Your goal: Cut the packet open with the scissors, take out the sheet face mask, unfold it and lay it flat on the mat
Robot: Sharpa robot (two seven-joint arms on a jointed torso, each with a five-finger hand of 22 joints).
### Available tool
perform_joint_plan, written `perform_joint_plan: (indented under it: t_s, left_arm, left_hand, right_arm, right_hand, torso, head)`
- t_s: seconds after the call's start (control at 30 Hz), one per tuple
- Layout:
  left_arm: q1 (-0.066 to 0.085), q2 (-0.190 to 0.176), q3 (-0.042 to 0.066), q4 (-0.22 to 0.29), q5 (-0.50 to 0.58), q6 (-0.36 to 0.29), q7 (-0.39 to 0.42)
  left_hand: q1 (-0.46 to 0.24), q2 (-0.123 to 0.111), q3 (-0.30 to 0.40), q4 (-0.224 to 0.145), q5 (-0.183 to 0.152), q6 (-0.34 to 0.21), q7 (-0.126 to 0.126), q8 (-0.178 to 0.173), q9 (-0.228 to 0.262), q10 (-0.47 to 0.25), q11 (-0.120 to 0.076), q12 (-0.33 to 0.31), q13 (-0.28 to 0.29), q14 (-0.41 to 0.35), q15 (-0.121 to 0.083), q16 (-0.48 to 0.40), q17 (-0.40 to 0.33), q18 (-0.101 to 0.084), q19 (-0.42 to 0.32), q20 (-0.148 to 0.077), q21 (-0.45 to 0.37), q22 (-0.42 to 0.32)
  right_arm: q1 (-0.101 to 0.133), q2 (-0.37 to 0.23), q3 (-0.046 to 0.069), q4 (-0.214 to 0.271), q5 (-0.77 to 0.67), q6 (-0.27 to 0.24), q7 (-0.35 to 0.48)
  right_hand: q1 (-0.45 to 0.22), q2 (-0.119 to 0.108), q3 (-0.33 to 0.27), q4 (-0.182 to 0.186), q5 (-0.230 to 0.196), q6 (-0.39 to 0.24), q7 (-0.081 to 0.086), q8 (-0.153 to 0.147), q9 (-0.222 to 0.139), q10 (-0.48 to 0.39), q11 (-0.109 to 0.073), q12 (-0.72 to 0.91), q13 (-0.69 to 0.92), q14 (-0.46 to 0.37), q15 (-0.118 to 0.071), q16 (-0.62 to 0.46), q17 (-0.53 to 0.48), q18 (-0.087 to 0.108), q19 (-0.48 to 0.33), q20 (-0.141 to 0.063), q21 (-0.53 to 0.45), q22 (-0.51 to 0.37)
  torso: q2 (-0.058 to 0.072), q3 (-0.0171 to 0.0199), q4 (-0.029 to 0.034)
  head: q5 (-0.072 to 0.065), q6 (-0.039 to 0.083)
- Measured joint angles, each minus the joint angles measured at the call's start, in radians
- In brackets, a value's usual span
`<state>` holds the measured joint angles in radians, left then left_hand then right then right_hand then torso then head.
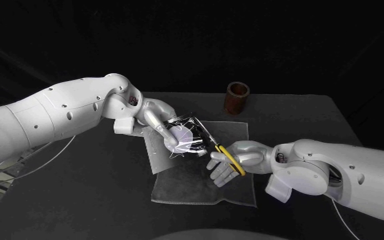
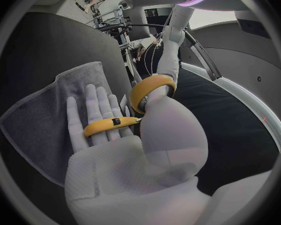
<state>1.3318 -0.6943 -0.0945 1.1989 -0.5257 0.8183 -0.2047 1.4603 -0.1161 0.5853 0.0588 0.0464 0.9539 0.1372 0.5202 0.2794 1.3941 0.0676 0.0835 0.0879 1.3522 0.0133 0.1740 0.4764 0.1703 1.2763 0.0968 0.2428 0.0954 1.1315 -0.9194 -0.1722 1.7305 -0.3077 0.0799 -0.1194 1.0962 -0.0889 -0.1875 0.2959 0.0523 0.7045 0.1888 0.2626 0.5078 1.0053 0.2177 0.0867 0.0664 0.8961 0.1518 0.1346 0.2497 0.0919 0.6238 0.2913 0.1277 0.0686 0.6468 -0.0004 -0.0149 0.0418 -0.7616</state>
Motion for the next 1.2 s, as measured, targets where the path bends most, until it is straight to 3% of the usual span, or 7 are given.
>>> perform_joint_plan:
  t_s: [0.2,0.83,1.03,1.2]
  left_arm:
    - [0.000,-0.001,0.000,0.004,-0.006,0.002,-0.001]
    - [0.000,-0.002,0.000,0.009,-0.013,0.007,-0.003]
    - [0.000,-0.002,0.000,0.014,-0.014,0.010,-0.004]
    - [0.000,-0.002,0.000,0.016,-0.015,0.012,-0.006]
  left_hand:
    - [0.000,0.000,0.000,0.000,0.000,-0.002,-0.001,0.000,0.000,0.000,0.000,0.000,0.000,0.000,0.000,0.000,0.000,0.000,0.000,0.000,0.000,0.000]
    - [0.002,0.002,0.000,0.000,-0.001,0.000,-0.004,0.000,0.000,-0.001,0.000,-0.003,0.001,0.000,0.000,0.000,0.001,0.000,0.000,0.000,0.000,0.000]
    - [0.003,0.002,0.000,0.000,-0.003,0.002,-0.002,-0.002,0.000,0.000,0.000,-0.003,0.002,0.000,0.000,0.000,0.002,0.000,0.000,0.000,0.000,0.000]
    - [0.003,0.003,0.000,0.000,0.000,0.002,-0.002,-0.002,0.000,0.000,0.000,-0.003,0.002,0.001,0.000,0.000,0.002,0.000,-0.001,0.001,0.000,0.000]
  right_arm:
    - [0.000,0.002,0.000,-0.007,0.005,0.029,-0.009]
    - [0.000,0.011,0.000,-0.022,0.008,0.083,-0.025]
    - [0.001,0.027,0.002,-0.040,0.008,0.083,-0.020]
    - [0.003,0.036,0.005,-0.051,0.008,0.082,-0.012]
  right_hand:
    - [-0.009,-0.022,0.011,0.003,0.000,-0.009,-0.002,-0.006,-0.005,-0.010,0.004,0.000,-0.001,-0.021,0.011,-0.008,-0.010,0.000,-0.044,-0.001,-0.014,-0.005]
    - [-0.009,-0.022,0.027,-0.001,0.000,-0.009,-0.002,-0.006,-0.007,-0.014,0.000,0.000,-0.001,-0.026,0.016,-0.008,-0.015,0.000,-0.052,-0.002,-0.018,-0.006]
    - [-0.007,0.010,0.033,-0.002,0.000,-0.009,-0.002,-0.006,-0.007,-0.014,0.000,0.000,-0.001,-0.027,0.016,-0.008,-0.019,0.000,-0.053,0.000,-0.018,-0.006]
    - [-0.003,0.014,0.033,-0.002,0.000,-0.009,-0.002,-0.006,-0.007,-0.014,0.000,0.002,0.000,-0.030,0.020,-0.008,-0.020,0.000,-0.053,0.000,-0.018,-0.006]
  torso:
    - [0.000,0.0002,-0.0004]
    - [0.000,0.0011,-0.0010]
    - [0.001,0.0017,0.0002]
    - [0.001,0.0018,0.0003]
  head:
    - [0.001,0.000]
    - [0.002,0.000]
    - [0.001,0.000]
    - [0.001,0.000]
